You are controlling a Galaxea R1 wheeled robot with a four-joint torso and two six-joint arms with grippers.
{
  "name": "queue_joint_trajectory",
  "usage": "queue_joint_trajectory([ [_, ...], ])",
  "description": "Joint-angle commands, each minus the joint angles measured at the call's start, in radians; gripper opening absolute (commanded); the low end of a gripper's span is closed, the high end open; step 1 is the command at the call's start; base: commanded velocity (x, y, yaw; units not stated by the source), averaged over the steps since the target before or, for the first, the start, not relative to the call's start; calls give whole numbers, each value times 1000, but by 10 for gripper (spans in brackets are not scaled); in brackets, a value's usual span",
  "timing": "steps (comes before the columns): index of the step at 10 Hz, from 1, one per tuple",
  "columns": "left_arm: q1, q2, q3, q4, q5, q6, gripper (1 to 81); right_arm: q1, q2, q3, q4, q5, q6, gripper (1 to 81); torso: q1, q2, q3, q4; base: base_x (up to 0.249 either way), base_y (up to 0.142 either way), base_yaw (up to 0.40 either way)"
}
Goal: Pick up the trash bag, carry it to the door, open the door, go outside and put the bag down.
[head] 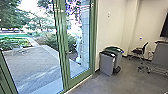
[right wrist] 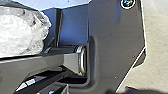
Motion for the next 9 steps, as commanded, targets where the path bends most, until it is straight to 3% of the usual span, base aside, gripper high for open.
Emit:
queue_joint_trajectory([
  [1, -73, 2, 1, 4, 59, 8, 10, 47, 5, 1, -9, -55, -2, 811, 0, 0, 0, 0, 191, 0, 0],
  [9, -73, 4, 1, 4, 59, 8, 10, 49, 7, 1, -9, -55, -2, 811, 0, 0, 0, 0, 192, 0, 0],
])
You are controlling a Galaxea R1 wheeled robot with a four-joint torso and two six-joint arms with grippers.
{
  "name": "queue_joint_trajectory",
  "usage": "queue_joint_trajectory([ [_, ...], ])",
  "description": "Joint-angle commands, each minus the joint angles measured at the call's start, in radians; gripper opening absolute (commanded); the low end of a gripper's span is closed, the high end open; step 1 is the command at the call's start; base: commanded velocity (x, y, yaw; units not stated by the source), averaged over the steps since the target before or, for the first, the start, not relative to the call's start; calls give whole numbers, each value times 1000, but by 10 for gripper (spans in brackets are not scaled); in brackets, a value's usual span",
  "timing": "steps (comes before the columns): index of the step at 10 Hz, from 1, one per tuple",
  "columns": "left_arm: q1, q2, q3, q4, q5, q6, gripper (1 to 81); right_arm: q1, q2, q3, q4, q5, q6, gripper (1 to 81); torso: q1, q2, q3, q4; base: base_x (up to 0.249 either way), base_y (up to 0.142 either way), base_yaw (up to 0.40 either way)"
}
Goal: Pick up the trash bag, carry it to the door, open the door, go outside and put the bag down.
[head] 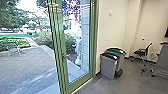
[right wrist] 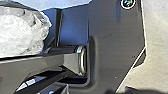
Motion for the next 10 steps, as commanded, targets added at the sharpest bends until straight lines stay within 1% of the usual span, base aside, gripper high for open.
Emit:
queue_joint_trajectory([
  [1, -73, 3, 1, 4, 59, 8, 10, 48, 6, 1, -9, -54, -1, 811, 0, 0, 0, 0, 193, 0, 0],
  [8, -73, 2, 1, 4, 59, 8, 10, 45, 6, 1, -9, -53, -1, 811, 0, 0, 0, 0, 193, 75, 0],
  [10, -73, 2, 1, 4, 59, 8, 10, 44, 6, 1, -9, -53, -1, 811, 0, 0, 0, 0, 193, 0, 0],
])
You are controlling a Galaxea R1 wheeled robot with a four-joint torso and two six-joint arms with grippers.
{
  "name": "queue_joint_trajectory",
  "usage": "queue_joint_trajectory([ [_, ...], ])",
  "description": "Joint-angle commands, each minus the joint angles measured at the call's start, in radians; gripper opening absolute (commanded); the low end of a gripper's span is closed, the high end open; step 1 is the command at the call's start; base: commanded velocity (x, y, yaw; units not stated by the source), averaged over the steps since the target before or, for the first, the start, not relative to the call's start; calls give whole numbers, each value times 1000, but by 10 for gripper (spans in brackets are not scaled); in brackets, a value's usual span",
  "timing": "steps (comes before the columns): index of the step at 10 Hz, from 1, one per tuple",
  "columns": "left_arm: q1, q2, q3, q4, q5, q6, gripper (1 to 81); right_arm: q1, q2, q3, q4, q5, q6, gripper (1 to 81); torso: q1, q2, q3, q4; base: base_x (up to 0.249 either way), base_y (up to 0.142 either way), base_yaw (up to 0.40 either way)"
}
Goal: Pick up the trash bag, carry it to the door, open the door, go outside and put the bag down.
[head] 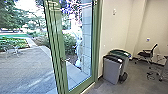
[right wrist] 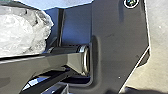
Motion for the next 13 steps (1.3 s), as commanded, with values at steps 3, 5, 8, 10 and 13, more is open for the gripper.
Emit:
queue_joint_trajectory([
  [3, -73, 5, 1, 4, 59, 6, 10, 46, -2, 3, -8, -54, -2, 811, 0, 0, 0, 0, 193, 0, 0],
  [5, -73, 5, 1, 4, 59, 6, 10, 46, -2, 3, -8, -54, -2, 811, 0, 0, 0, 0, 193, 0, 0],
  [8, -73, 5, 1, 4, 59, 6, 10, 46, -2, 3, -8, -54, -2, 811, 0, 0, 0, 0, 193, 0, 0],
  [10, -73, 4, 1, 4, 59, 6, 10, 45, -2, 3, -8, -54, -2, 811, 0, 0, 0, 0, 193, 0, 0],
  [13, -73, 5, 1, 2, 59, 6, 10, 45, -2, 3, -8, -54, -2, 811, 0, 0, 0, 0, 191, 0, 0],
])
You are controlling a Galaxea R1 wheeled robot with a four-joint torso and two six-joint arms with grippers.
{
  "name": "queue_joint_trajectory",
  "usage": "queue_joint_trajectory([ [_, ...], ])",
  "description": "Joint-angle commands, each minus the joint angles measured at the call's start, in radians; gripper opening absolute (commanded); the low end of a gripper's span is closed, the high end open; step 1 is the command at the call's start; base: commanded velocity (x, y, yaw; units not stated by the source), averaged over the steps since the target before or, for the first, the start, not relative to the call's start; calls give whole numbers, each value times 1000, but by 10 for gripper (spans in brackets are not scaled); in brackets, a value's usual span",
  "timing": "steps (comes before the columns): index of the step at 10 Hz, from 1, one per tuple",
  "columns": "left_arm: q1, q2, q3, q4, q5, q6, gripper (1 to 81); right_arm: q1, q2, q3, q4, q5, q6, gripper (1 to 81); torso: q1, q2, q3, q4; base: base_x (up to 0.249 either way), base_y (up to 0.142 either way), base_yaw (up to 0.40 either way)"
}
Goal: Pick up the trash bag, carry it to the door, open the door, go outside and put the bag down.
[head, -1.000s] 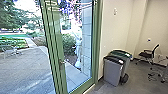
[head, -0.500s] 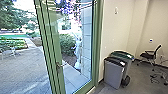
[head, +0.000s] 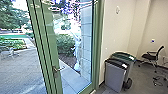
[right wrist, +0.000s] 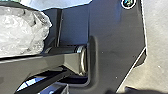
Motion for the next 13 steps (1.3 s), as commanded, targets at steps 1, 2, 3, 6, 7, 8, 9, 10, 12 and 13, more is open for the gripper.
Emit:
queue_joint_trajectory([
  [1, -73, 2, 1, 4, 59, 6, 10, 46, 3, 3, -8, -55, -2, 811, 0, 0, 0, 0, 190, 0, 0],
  [2, -73, 2, 1, 2, 59, 6, 10, 46, 3, 3, -8, -55, -2, 811, 0, 0, 0, 0, 190, 0, 0],
  [3, -73, 2, 1, 4, 59, 6, 10, 46, 3, 3, -8, -55, -2, 811, 0, 0, 0, 0, 190, 0, 0],
  [6, -73, 2, 1, 2, 59, 6, 10, 49, 3, 3, -13, -55, -2, 811, 0, 0, 0, 0, 179, 20, 0],
  [7, -73, 2, 1, 2, 59, 5, 10, 47, 3, 3, -14, -55, -2, 811, 0, 0, 0, 0, 166, 0, 0],
  [8, -73, 2, 1, 2, 59, 6, 10, 47, 3, 3, -14, -55, -2, 811, 0, 0, 0, 0, 166, 0, 0],
  [9, -73, 2, 1, 2, 59, 6, 10, 46, 3, 3, -13, -55, -2, 811, 0, 0, 0, 0, 166, 0, 0],
  [10, -73, 2, 1, 2, 59, 6, 10, 44, 3, 3, -14, -53, -2, 811, 0, 0, 0, 0, 166, 0, 0],
  [12, -73, 2, 1, 2, 59, 6, 10, 44, 3, 3, -13, -53, -2, 811, 0, 0, 0, 0, 165, 0, 0],
  [13, -73, 2, 1, 1, 59, 6, 10, 44, 3, 3, -13, -53, -2, 811, 0, 0, 0, 0, 165, 0, 0],
])
